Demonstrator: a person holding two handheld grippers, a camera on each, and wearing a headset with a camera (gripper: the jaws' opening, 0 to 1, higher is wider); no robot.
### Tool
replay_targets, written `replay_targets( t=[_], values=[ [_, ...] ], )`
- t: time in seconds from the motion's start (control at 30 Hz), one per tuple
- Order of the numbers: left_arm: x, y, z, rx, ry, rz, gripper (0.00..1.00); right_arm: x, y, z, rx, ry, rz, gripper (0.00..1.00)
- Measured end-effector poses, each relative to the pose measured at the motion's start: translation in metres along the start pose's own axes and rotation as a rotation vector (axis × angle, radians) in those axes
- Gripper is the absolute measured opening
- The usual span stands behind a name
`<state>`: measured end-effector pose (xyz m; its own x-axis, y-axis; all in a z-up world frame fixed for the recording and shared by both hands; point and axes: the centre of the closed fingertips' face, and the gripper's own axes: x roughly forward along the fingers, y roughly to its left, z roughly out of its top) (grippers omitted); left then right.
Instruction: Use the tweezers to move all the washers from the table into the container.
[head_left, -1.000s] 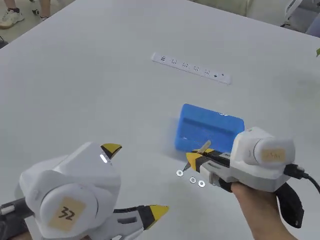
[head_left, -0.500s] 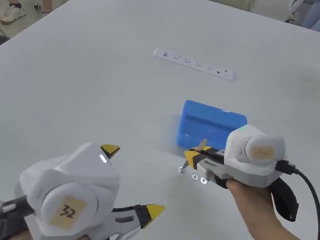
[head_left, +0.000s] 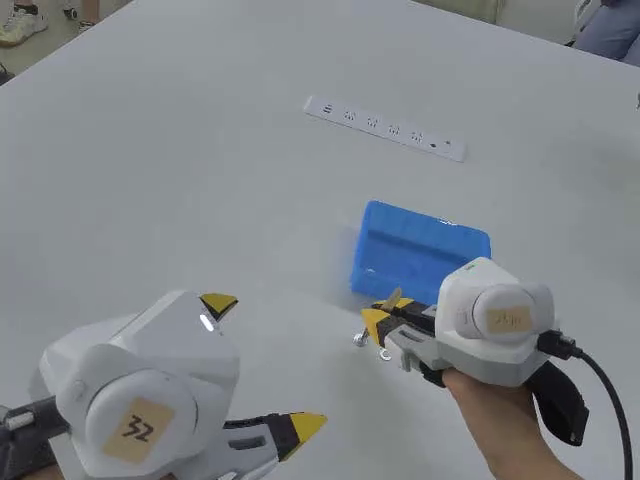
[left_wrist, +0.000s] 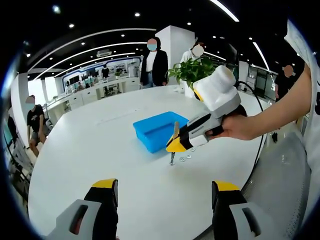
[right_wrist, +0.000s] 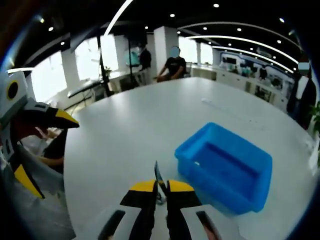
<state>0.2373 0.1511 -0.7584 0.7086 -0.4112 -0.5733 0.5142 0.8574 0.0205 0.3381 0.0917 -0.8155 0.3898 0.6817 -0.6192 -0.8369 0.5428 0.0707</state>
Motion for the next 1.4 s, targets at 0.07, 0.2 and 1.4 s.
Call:
replay_targets(
  t=[0.07,0.2,1.4],
  values=[
    [0.0,0.0,0.0,0.002,-0.001,0.0,0.78,-0.001,-0.001,0.0,-0.001,0.002,-0.003,0.03],
    [0.0,0.002,0.0,0.002,-0.003,0.004,0.77,0.0,-0.003,0.0,-0.007,0.012,0.004,0.03],
    [-0.005,0.007,0.001,-0.005,-0.012,0.026,0.8,-0.034,-0.055,0.089,0.002,-0.139,-0.07,0.03]
  ],
)
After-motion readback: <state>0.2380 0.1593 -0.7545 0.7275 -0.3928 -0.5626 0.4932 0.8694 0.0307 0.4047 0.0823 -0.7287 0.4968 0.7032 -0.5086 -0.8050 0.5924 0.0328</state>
